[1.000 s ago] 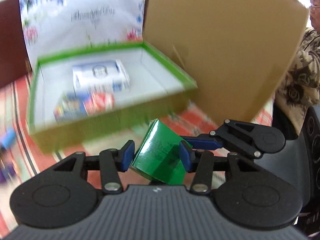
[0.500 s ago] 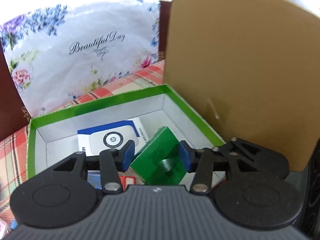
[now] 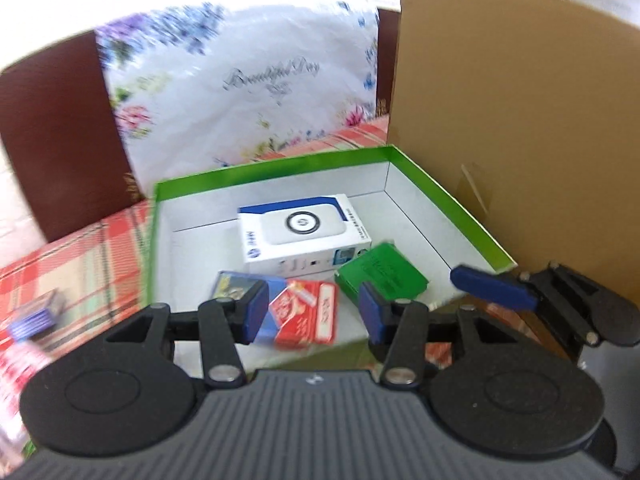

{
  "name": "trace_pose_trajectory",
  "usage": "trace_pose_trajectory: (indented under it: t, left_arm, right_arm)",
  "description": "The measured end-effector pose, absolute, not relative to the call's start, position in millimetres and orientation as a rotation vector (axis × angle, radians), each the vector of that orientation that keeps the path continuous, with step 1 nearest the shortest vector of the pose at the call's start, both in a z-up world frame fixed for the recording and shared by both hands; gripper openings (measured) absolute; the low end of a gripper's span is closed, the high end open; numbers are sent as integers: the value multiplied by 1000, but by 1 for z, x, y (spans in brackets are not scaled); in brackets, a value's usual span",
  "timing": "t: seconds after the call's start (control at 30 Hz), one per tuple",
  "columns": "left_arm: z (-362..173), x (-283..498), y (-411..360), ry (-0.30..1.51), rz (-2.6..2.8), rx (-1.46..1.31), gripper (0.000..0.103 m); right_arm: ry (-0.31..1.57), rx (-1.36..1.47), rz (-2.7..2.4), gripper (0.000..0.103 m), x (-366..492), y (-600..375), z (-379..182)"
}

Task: Organize objects
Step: 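Carry the green notebook into the green box and release it, then move the right gripper to the pens and grasp a yellow-green pen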

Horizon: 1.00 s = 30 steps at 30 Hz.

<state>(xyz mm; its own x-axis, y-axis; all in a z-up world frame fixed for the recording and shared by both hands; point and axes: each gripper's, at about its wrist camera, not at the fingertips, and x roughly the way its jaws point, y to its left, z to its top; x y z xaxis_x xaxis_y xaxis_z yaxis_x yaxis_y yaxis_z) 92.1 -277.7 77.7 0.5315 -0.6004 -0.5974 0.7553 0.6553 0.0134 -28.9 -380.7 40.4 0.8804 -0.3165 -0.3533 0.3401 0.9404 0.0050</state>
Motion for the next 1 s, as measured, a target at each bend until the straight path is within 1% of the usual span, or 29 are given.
trace_pose_trajectory:
  t: [0.13,0.3,0.37,0.4,0.47,0.5,0.57,0.67,0.77,0.87,0.93,0.97,1.0]
  left_arm:
    - [65,79,-241,598,-779,289,52]
    - [31,75,-181,696,-702,294,52]
    - [16,79,-150,743,-646,269,52]
    - [11,82,-134,752,-624,248,53]
    - [10,84,-101,725,-577,224,59]
    - [9,87,-85,724,-541,207,58]
    - [8,94,-54,721,-455,173,59]
    - [8,103,-17,722,-386,96,58]
    - [12,108,5,719,-349,40,58]
    - [11,111,20,719,-372,-10,57]
    - [11,110,23,716,-382,-21,57]
    - [11,111,23,715,-384,-24,57]
    - [10,108,26,713,-388,-30,57]
  right_arm:
    - [421,80,-262,71,-33,-357,32]
    - [562,118,-112,71,-15,-331,9]
    - [601,91,-49,70,-6,-312,4]
    - [621,68,-18,70,-1,-303,2]
    - [644,47,50,71,10,-283,0]
    - [652,46,77,72,18,-275,1]
    - [650,39,106,69,38,-260,7]
    - [598,30,138,68,75,-247,25]
    - [576,-61,186,68,114,-230,38]
    - [578,-318,229,67,138,-201,30]
    - [582,-501,251,58,143,-185,19]
    - [554,-561,265,55,142,-180,15]
    - [548,-609,284,33,141,-174,12]
